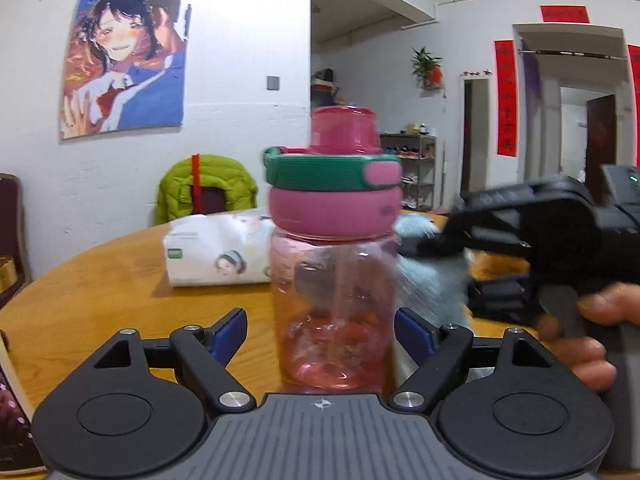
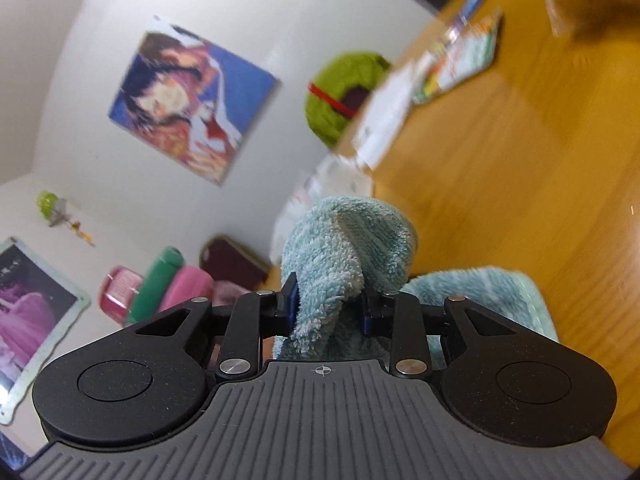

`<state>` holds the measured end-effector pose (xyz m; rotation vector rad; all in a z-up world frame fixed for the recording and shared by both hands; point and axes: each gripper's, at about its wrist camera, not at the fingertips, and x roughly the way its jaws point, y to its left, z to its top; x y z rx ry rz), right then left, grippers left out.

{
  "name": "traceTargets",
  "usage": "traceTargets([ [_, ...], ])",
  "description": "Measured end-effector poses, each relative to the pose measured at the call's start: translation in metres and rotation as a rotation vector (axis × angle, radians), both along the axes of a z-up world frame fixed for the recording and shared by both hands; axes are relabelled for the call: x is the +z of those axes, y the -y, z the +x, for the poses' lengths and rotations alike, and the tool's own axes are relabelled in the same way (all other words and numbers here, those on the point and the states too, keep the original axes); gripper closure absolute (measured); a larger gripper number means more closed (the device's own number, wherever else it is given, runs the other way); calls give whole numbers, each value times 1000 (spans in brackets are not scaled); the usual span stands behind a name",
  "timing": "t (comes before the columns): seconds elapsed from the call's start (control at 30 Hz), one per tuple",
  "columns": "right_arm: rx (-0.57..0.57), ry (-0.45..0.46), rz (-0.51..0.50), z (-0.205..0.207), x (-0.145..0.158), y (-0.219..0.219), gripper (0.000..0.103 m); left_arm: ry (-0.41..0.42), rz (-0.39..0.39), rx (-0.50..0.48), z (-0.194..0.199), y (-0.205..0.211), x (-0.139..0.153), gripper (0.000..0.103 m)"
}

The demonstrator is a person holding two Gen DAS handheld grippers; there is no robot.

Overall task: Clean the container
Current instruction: 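Wipe the bottle side again with the towel while the left gripper holds it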

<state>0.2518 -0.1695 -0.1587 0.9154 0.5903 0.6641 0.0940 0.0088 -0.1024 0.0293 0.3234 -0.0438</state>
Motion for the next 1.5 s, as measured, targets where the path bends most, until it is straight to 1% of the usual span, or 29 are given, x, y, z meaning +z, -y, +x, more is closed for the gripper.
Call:
traceTargets([
  [0.07,-1,20,16,2,2,3,69,-7,16,-40,1,5,-3,23],
  [0.1,13,17,29,5,2,2,69,-2,34,-42,1,7,-4,24],
  [0.13,38,3,42,6,0,0,69,3,49,-44,1,8,-5,26],
  [0.2,95,-31,69,8,-3,-3,69,9,45,-45,2,5,-6,26],
  [0.27,100,-37,51,4,-1,-7,69,13,22,-58,6,-3,-5,26],
  [0.37,112,-50,53,-3,1,-3,69,23,-9,-80,11,-12,-4,30],
  [0.43,111,-54,43,-6,2,-3,69,30,2,-87,12,-12,-4,33],
  [0.5,105,-53,20,-7,2,-5,69,36,22,-89,11,-9,-5,33],
  [0.63,100,-85,-22,-5,-1,-6,69,34,14,-101,11,-11,-5,33],
  [0.67,93,-87,-40,-6,0,-6,69,34,16,-106,11,-10,-5,33],
  [0.7,84,-75,-35,-7,1,-5,70,35,17,-110,10,-10,-5,33],
  [0.73,75,-59,-21,-9,2,-3,70,35,17,-118,10,-10,-5,33],
  [0.87,62,90,211,-20,11,19,70,36,19,-124,9,-7,-6,33],
  [0.9,68,117,250,-22,13,23,70,35,15,-123,9,-8,-6,33],
  [0.93,81,128,278,-23,14,23,70,35,13,-124,10,-8,-6,33],
  [0.97,98,116,285,-22,14,21,70,36,12,-124,9,-8,-6,33],
  [1.03,105,53,251,-18,9,12,70,36,13,-124,9,-8,-6,33],
  [1.07,101,12,206,-15,7,7,70,37,13,-124,9,-8,-6,33],
  [1.2,94,-192,-36,0,-13,-9,70,36,12,-125,8,-9,-5,33],
  [1.23,92,-207,-62,1,-15,-12,70,35,11,-125,8,-9,-4,33],
  [1.3,88,-181,-65,0,-12,-12,71,37,10,-125,8,-9,-5,33],
  [1.33,84,-154,-54,-3,-8,-10,71,37,10,-125,8,-9,-5,33],
  [1.37,81,-108,4,-6,-4,-5,71,37,10,-125,8,-9,-4,33],
  [1.47,89,42,249,-16,6,15,71,38,12,-123,8,-9,-4,33],
  [1.5,101,71,311,-18,7,19,71,38,13,-123,8,-9,-4,33],
])
